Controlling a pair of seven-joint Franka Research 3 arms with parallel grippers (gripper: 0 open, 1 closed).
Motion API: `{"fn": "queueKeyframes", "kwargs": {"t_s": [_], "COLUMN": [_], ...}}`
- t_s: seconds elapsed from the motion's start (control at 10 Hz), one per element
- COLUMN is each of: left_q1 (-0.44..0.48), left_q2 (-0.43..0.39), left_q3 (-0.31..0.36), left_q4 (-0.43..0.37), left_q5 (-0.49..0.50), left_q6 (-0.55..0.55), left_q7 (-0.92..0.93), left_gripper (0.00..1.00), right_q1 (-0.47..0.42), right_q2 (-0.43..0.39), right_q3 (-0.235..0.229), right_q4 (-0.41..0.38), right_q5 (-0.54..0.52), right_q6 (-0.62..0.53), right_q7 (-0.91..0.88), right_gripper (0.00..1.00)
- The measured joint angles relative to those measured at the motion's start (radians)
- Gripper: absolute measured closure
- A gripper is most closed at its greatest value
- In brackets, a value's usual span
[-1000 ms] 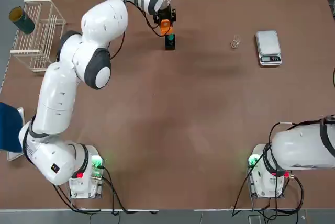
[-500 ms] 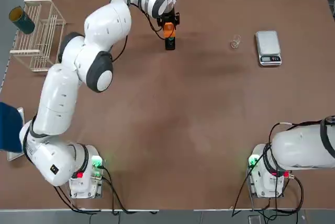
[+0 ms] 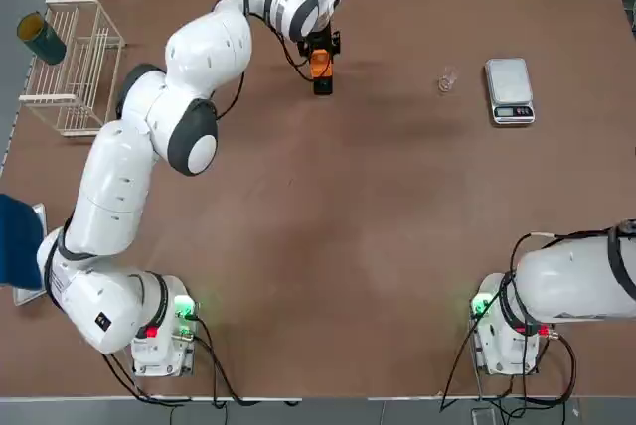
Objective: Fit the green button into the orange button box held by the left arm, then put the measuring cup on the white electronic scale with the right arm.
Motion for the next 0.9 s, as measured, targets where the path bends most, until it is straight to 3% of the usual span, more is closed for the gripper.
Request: {"fn": "queueKeyframes", "kwargs": {"t_s": [0.3,0.9], "left_q1": [-0.008,-0.013], "left_q2": [0.004,0.014], "left_q3": [0.0,0.004], "left_q4": [0.0,0.0], "left_q5": [0.0,0.0], "left_q6": [0.001,0.001], "left_q7": [-0.024,-0.038], "left_gripper": [0.21,0.21], "right_q1": [0.044,0.078], "right_q2": [0.048,0.302], "right_q3": [0.026,0.05], "right_q4": [-0.137,-0.248], "right_q5": [0.01,0.011], "right_q6": [0.185,0.533], "right_q7": [0.088,0.248], "right_gripper": [0.0,0.0]}}
